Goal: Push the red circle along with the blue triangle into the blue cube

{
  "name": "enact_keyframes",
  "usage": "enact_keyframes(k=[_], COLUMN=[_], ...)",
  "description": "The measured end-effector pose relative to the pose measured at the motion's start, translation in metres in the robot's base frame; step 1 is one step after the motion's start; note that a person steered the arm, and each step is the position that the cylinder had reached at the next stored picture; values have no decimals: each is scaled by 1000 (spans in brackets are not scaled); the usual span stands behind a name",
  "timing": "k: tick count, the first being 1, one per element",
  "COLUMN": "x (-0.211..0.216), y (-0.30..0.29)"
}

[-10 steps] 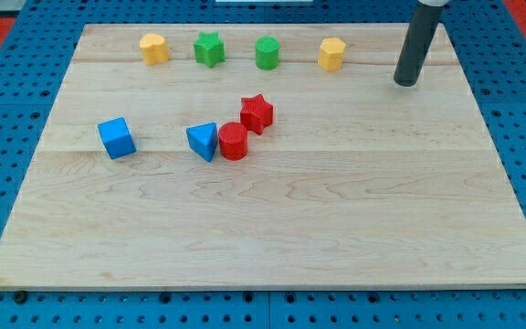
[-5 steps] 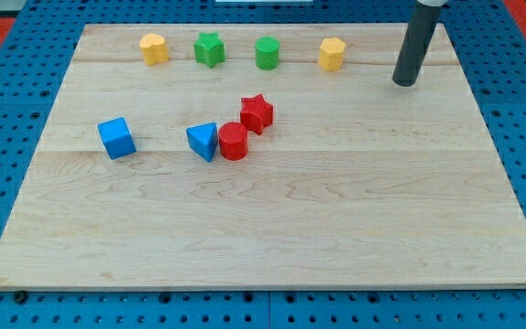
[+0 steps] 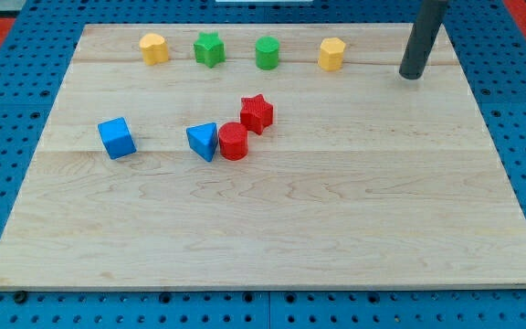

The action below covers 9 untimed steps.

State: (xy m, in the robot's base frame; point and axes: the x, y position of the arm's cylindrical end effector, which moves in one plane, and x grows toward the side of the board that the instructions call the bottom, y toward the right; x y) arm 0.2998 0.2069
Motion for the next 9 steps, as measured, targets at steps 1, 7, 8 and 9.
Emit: enact_keyframes(k=[1, 7, 8, 9], x=[-7, 134, 140, 126], y=[-9, -156, -223, -285])
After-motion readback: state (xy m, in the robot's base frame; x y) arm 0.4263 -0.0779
